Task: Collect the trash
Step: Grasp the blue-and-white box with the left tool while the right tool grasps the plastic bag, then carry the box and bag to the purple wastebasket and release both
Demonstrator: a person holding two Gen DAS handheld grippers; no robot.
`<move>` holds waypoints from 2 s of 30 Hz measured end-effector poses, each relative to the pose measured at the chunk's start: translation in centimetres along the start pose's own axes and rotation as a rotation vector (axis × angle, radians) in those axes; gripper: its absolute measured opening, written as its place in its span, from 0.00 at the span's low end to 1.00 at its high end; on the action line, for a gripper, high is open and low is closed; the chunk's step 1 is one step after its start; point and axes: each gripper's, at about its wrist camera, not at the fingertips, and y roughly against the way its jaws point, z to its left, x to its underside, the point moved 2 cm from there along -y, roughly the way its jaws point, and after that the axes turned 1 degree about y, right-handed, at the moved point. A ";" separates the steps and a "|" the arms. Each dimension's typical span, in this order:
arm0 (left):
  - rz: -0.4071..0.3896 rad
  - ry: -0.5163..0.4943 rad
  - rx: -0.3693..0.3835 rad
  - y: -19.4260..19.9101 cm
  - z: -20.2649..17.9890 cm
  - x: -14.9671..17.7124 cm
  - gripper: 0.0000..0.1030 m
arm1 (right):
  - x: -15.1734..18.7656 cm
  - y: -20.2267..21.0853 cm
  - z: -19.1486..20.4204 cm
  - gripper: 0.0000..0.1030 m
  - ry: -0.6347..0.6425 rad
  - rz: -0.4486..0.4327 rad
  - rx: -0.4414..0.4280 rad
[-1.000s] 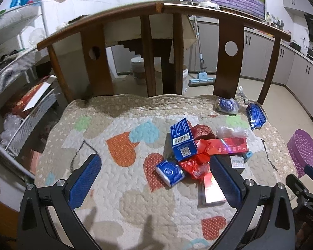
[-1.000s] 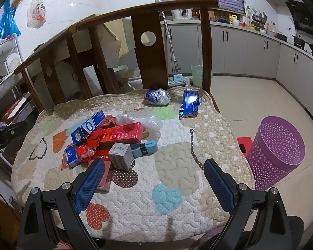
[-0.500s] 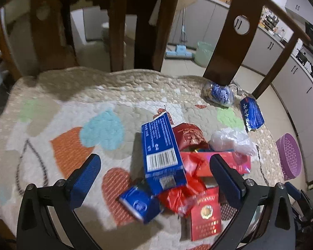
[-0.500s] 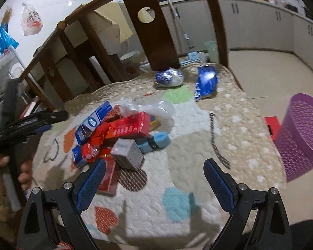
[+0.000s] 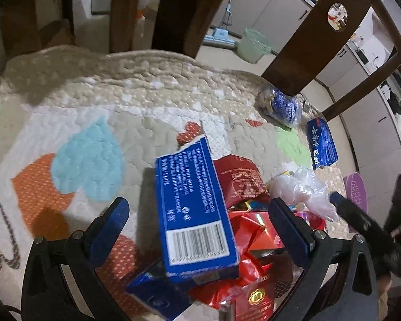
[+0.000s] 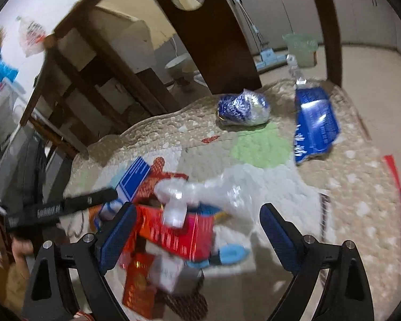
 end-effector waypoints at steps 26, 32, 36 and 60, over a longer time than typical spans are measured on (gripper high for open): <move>-0.145 -0.141 -0.055 6.5 -7.5 1.0 0.44 | -2.2 4.6 -5.0 0.04 -0.106 -0.110 -0.218; -0.139 -0.294 0.015 5.2 -16.1 1.2 0.44 | -1.9 11.3 -11.4 0.04 -0.126 -0.270 -0.058; -0.095 -0.401 0.094 2.3 -23.4 1.7 0.44 | -1.2 15.6 -17.7 0.04 -0.213 -0.369 0.091; 0.115 -0.658 0.295 -14.3 -48.2 6.4 0.61 | 3.8 26.2 -35.5 0.41 -0.571 -0.439 0.493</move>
